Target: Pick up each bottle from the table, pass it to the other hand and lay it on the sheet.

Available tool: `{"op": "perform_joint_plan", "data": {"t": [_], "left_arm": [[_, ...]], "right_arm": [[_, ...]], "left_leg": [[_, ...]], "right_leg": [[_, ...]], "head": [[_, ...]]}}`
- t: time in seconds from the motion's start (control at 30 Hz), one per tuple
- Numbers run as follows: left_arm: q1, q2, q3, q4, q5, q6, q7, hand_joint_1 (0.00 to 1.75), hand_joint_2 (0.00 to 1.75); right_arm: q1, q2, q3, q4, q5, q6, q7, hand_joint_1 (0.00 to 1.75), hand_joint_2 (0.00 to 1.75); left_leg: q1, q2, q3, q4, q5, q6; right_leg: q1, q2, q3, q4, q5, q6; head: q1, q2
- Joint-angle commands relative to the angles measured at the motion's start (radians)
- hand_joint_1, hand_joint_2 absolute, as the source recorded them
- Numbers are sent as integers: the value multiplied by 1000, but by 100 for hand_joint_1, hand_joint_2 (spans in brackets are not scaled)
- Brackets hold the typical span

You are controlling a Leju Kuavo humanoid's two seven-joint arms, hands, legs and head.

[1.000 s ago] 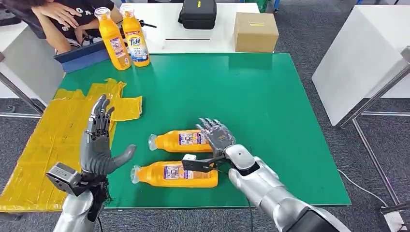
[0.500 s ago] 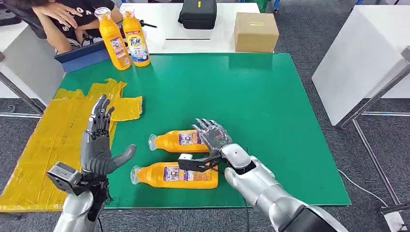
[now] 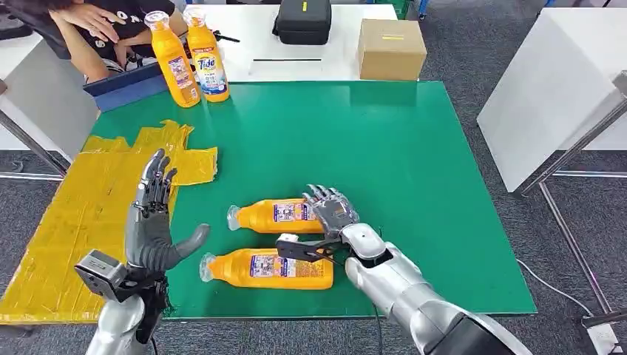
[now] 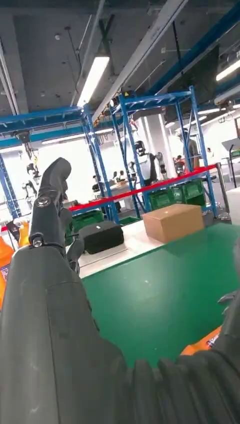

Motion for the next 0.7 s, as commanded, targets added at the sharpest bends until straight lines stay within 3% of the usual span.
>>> {"op": "perform_joint_plan", "data": {"t": [0.03, 0.17, 0.2, 0.23, 0.27, 0.3, 0.33, 0.47, 0.7], "left_arm": [[12, -9, 29, 3, 0, -5, 17, 0, 175], [-1, -18, 26, 12, 0, -14, 22, 0, 175], [-4, -19, 26, 14, 0, -15, 23, 0, 175], [-4, -20, 26, 14, 0, -16, 24, 0, 175], [-4, -20, 27, 13, 0, -17, 25, 0, 175], [-4, -20, 27, 13, 0, -17, 25, 0, 175], [-1, -19, 28, 12, 0, -17, 25, 0, 175], [4, -16, 31, 12, 0, -17, 24, 0, 175], [14, -9, 31, 4, 2, -20, 24, 0, 175]], "right_arm": [[-46, 21, -41, 107, -10, 7, 9, 0, 175], [-40, 17, -52, 112, -16, 9, 5, 0, 175], [-37, 16, -55, 113, -18, 6, 2, 24, 175], [-34, 15, -58, 113, -20, 4, 0, 75, 175], [-30, 14, -60, 115, -21, 1, 0, 96, 175], [-30, 14, -60, 115, -21, 1, 0, 131, 175], [-27, 13, -63, 116, -22, -3, -1, 145, 175], [-25, 13, -66, 116, -24, -3, -2, 166, 175], [-23, 15, -75, 108, -14, 1, -3, 171, 175]], "left_leg": [[0, 1, 5, 0, -2, -3], [0, -1, 2, 0, -1, -2], [0, -1, 4, 0, -2, -3], [0, -1, 3, 0, -1, -3], [0, -1, 5, 0, -2, -3], [0, -1, 4, 0, -1, -2], [0, -1, 2, 0, -1, -2], [0, -1, 4, -1, -1, -3], [0, 0, 3, -1, 0, -2]], "right_leg": [[0, -1, 5, 0, -2, -1], [0, -2, 3, 0, -1, -1], [0, -2, 4, 0, -2, -1], [0, -2, 4, 0, -1, -1], [0, -2, 5, 0, -2, -1], [0, -2, 4, -1, -1, -1], [0, -2, 2, 0, -1, -1], [0, -1, 4, -1, -2, -1], [0, -1, 3, -1, -1, -1]], "head": [[0, 0], [0, 0], [0, 0], [0, 0], [0, 0], [0, 0], [0, 0], [0, 0], [0, 0]]}}
